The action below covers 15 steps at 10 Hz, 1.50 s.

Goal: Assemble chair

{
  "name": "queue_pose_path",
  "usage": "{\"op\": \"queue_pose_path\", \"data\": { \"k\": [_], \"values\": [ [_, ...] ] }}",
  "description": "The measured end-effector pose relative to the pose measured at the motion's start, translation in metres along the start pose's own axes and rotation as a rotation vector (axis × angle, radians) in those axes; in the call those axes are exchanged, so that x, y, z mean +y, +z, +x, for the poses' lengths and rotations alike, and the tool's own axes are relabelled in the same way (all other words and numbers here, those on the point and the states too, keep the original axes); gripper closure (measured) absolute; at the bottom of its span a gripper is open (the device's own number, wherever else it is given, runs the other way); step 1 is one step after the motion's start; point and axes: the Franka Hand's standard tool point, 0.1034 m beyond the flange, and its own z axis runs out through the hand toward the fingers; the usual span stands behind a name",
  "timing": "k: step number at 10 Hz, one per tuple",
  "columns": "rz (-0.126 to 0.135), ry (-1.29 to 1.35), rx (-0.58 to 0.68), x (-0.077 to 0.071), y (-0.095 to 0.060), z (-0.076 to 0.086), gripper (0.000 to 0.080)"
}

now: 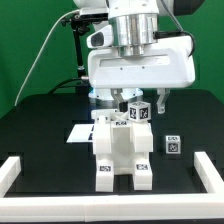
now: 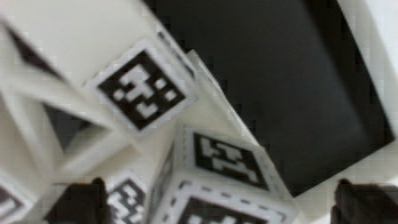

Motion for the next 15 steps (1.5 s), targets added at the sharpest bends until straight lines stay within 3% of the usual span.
{"op": "queue_pose_path", "data": {
  "k": [4,6,9,11,15],
  "values": [
    [-0.011,-0.370,-0.026,0.0023,0.0034,-0.0056,0.0150],
    [-0.038,-0.636,-0.034,-0.0020,0.0035,-0.0076,0.0150],
    [-0.038,-0.620,-0.033,-0.0007,0.0037,-0.0067,0.0159],
    [-0.036,-0.460,-0.030,-0.0011,0.0038,-0.0070,0.0500],
    [-0.031,-0.113,0.011,-0.0009,0.0027,-0.0020,0.0517]
  ]
}}
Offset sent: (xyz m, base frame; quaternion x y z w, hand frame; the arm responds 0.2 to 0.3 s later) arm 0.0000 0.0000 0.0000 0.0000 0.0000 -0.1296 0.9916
